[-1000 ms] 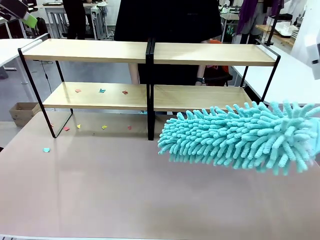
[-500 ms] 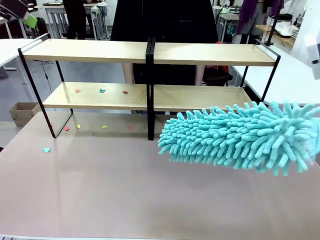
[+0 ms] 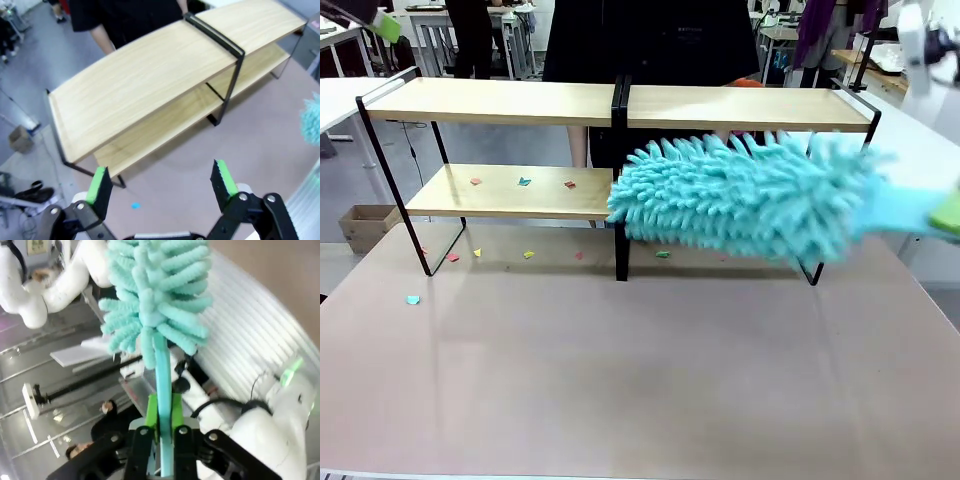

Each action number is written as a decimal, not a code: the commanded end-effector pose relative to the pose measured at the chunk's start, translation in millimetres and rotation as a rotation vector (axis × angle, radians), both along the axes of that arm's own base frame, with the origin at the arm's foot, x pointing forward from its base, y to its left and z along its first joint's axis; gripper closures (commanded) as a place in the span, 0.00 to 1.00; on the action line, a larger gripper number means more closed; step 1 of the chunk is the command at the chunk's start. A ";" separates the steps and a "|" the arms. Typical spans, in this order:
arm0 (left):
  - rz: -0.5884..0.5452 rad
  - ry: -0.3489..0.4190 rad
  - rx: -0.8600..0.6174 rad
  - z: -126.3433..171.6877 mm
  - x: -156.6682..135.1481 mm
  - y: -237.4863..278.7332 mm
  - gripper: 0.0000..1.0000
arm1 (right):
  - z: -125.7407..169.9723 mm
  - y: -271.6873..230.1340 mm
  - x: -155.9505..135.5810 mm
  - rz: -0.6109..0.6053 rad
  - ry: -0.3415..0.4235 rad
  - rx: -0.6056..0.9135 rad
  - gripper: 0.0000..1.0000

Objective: Clean the shelves.
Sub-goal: Clean another randomly selected level of the Shelf with the Duster.

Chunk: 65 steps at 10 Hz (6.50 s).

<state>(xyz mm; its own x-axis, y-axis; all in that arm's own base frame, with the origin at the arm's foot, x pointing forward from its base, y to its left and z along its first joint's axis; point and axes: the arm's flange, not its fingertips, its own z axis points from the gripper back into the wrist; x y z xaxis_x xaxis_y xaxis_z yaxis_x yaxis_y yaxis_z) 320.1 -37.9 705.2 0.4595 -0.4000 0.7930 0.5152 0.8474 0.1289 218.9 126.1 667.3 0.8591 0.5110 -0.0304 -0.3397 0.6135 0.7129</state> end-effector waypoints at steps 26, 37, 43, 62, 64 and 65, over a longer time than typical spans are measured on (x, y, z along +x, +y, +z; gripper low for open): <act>0.034 0.119 -0.237 -137.1 -29.5 128.4 0.00 | -66.8 165.4 81.0 -0.025 -0.109 -0.087 0.88; 0.034 0.119 -0.237 -137.1 -29.5 128.4 0.00 | -93.9 285.9 140.4 -0.397 -0.293 -0.419 0.88; 0.034 0.119 -0.237 -137.1 -29.5 128.4 0.00 | -127.4 356.3 174.0 -0.450 -0.379 -0.585 0.88; 0.034 0.119 -0.237 -137.1 -29.5 128.4 0.00 | -80.5 487.5 195.5 0.035 -0.485 -0.303 0.88; 0.034 0.119 -0.237 -137.1 -29.5 128.4 0.00 | -80.1 461.0 186.4 0.024 -0.452 -0.318 0.88; 0.034 0.119 -0.237 -137.1 -29.5 128.4 0.00 | -81.4 441.3 179.8 0.082 -0.372 -0.324 0.88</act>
<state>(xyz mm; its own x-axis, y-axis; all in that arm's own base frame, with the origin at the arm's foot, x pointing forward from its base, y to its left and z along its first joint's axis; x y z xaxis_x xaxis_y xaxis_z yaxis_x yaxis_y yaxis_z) 290.9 90.1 567.8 0.5677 -0.1947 0.7999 0.4833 0.8654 -0.1324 425.0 601.3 594.6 0.7984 0.5752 0.1782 -0.6019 0.7522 0.2682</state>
